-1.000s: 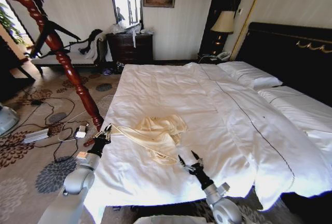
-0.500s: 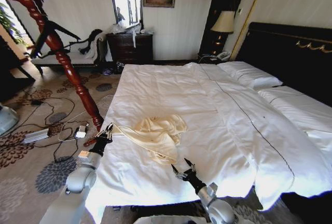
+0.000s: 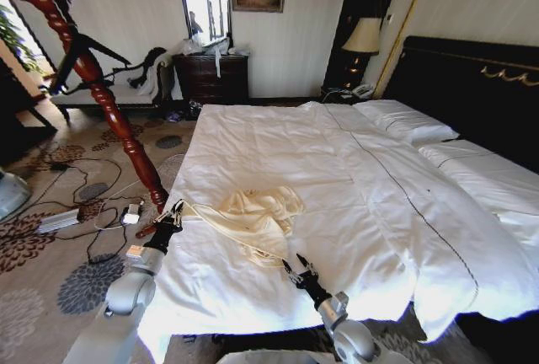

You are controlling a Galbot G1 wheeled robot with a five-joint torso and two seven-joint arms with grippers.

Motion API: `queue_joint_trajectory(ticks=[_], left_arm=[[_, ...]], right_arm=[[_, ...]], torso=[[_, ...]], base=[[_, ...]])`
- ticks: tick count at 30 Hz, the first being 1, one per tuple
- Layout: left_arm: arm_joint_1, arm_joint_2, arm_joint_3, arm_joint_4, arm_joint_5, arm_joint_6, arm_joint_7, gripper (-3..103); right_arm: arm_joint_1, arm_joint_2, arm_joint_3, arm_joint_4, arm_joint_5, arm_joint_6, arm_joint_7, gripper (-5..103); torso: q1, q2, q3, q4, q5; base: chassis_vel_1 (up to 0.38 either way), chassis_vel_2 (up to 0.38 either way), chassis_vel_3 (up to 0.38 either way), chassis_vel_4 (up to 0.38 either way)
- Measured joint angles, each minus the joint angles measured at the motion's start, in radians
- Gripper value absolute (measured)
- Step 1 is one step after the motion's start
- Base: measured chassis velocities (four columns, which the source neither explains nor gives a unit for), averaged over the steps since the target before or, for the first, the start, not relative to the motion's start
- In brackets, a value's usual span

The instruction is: Pick up the clothes from the bed and hang them on the clothes hanger.

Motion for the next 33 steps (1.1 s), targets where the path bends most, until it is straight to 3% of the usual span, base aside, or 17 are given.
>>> queue_joint_trajectory(ticks=[2, 5, 8, 14, 22, 25, 27, 29, 30, 33], left_arm=[[0.000, -0.001, 0.000, -0.005, -0.002, 0.002, -0.003, 2], [0.013, -0.002, 0.000, -0.021, -0.004, 0.004, -0.010, 2], [0.024, 0.000, 0.000, -0.031, -0.005, 0.004, -0.011, 2], [0.030, 0.007, -0.017, -0.048, -0.014, 0.005, -0.017, 2], [0.025, 0.049, -0.028, -0.085, -0.089, 0.028, -0.036, 2], [0.008, 0.129, -0.051, -0.152, -0.203, 0.062, -0.057, 2], [0.004, 0.146, -0.057, -0.164, -0.222, 0.067, -0.060, 2], [-0.012, 0.227, -0.093, -0.219, -0.297, 0.083, -0.068, 2], [-0.012, 0.227, -0.093, -0.219, -0.297, 0.083, -0.068, 2], [-0.030, 0.310, -0.138, -0.282, -0.375, 0.096, -0.071, 2]], right_arm=[[0.004, 0.004, -0.004, -0.003, -0.007, -0.002, 0.002, 48], [0.006, 0.004, -0.004, 0.000, -0.017, -0.001, 0.014, 32], [0.004, 0.000, 0.005, 0.010, -0.020, 0.005, 0.020, 27], [-0.011, -0.027, 0.055, 0.041, -0.019, 0.022, 0.024, 2], [-0.033, -0.073, 0.164, 0.146, 0.021, 0.079, -0.024, 0], [-0.022, -0.165, 0.313, 0.316, 0.144, 0.110, -0.076, 0], [-0.015, -0.187, 0.341, 0.351, 0.174, 0.112, -0.081, 0], [0.041, -0.285, 0.457, 0.508, 0.300, 0.120, -0.076, 0], [0.041, -0.285, 0.457, 0.508, 0.300, 0.120, -0.076, 0], [0.108, -0.380, 0.580, 0.626, 0.419, 0.098, -0.059, 0]], torso=[[0.000, 0.000, 0.000, 0.0000, -0.0001], [0.000, 0.000, 0.000, 0.0000, 0.0000], [0.000, 0.000, 0.000, 0.0001, 0.0000], [0.000, 0.000, 0.000, 0.0000, 0.0000], [0.000, 0.000, 0.000, -0.0001, 0.0002], [0.000, 0.000, 0.000, -0.0001, 0.0002], [0.000, 0.000, 0.000, -0.0002, -0.0001], [0.000, 0.000, 0.000, 0.0001, 0.0002], [0.000, 0.000, 0.000, 0.0001, 0.0002], [0.000, 0.000, 0.000, 0.0001, -0.0003]], base=[[0.000, 0.000, 0.000, 0.000], [0.000, 0.000, 0.000, 0.000], [0.000, 0.000, 0.000, 0.000], [0.000, 0.000, 0.000, 0.000], [0.000, 0.000, 0.000, 0.000], [0.000, 0.000, 0.000, 0.000], [0.000, 0.000, 0.000, 0.000], [0.000, 0.000, 0.000, 0.000], [0.000, 0.000, 0.000, 0.000], [0.000, 0.000, 0.000, 0.000]])
